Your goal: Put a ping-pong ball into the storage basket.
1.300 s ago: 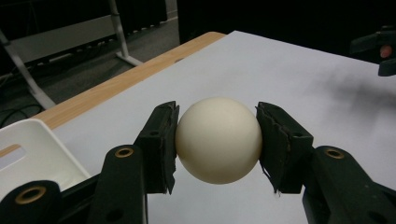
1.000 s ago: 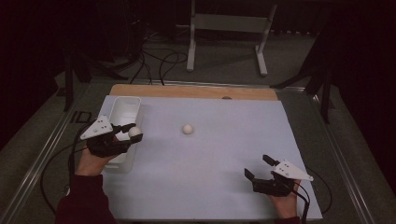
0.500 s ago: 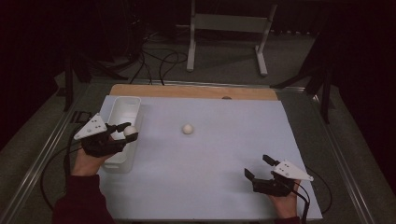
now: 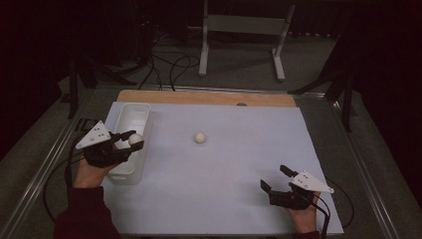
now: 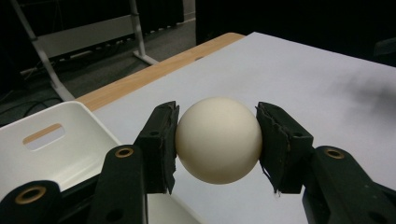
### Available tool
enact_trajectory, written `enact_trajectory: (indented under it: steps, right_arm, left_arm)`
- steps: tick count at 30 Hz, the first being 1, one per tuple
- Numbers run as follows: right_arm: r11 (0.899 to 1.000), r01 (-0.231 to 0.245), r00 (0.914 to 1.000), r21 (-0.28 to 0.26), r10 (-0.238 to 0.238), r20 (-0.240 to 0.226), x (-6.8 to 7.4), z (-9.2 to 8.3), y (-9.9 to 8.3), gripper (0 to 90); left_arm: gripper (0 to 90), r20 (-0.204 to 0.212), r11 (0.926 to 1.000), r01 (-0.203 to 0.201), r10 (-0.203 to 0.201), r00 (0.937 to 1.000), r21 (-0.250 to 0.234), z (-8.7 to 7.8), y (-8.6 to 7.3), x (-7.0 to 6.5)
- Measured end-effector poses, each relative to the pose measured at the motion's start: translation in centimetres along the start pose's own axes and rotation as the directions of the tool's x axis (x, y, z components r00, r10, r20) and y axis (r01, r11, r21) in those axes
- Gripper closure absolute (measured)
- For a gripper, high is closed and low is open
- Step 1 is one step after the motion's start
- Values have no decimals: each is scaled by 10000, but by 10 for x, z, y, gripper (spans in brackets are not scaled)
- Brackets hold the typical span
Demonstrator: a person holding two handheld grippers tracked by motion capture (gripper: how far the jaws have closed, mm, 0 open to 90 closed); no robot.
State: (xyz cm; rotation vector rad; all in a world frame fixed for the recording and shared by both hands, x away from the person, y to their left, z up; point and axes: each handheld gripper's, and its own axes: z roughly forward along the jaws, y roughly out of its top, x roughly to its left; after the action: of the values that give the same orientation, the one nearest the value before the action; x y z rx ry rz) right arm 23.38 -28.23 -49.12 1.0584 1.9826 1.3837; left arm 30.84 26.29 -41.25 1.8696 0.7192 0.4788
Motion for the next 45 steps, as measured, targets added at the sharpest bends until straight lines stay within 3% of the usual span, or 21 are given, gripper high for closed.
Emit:
enact_trajectory:
  steps: [45]
  right_arm:
    - [10000,18,10000,44,-18,-32,0,1,0,91]
  left_arm:
    - [508,-808,9990,427,-414,9959,136,-10,-10,13]
